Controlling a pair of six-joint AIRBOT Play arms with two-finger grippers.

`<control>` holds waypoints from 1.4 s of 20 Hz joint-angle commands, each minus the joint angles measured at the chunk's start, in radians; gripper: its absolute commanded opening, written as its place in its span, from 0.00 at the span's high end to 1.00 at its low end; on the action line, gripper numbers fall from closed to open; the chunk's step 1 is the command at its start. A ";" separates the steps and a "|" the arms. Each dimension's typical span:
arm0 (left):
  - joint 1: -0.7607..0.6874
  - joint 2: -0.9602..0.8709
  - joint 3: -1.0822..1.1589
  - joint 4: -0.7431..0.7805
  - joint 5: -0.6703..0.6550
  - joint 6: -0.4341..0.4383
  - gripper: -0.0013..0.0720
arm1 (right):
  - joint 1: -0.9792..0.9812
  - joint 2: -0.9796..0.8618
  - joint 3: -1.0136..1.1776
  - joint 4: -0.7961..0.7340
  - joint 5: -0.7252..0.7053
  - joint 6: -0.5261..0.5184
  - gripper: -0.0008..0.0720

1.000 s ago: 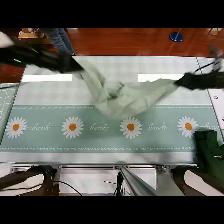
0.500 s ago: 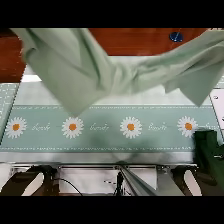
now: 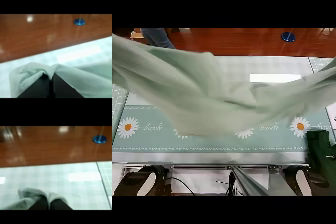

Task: Fold the shirts.

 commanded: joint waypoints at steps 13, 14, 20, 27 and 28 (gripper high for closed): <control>0.001 0.136 0.000 0.005 -0.487 -0.190 0.95 | 0.002 0.007 0.338 -0.114 0.667 0.048 0.95; 0.001 0.137 -0.002 0.006 -0.523 -0.193 0.95 | 0.002 0.007 0.336 -0.114 0.681 0.058 0.95; 0.001 0.137 -0.247 0.032 -0.492 -0.164 0.95 | 0.002 -0.002 0.021 -0.107 0.666 0.039 0.95; 0.000 0.058 -0.795 0.012 0.132 -0.105 0.95 | 0.002 -0.196 -0.384 0.012 0.254 0.020 0.95; 0.000 0.023 -0.828 0.013 0.228 -0.105 0.95 | 0.002 -0.247 -0.384 0.059 0.161 0.020 0.95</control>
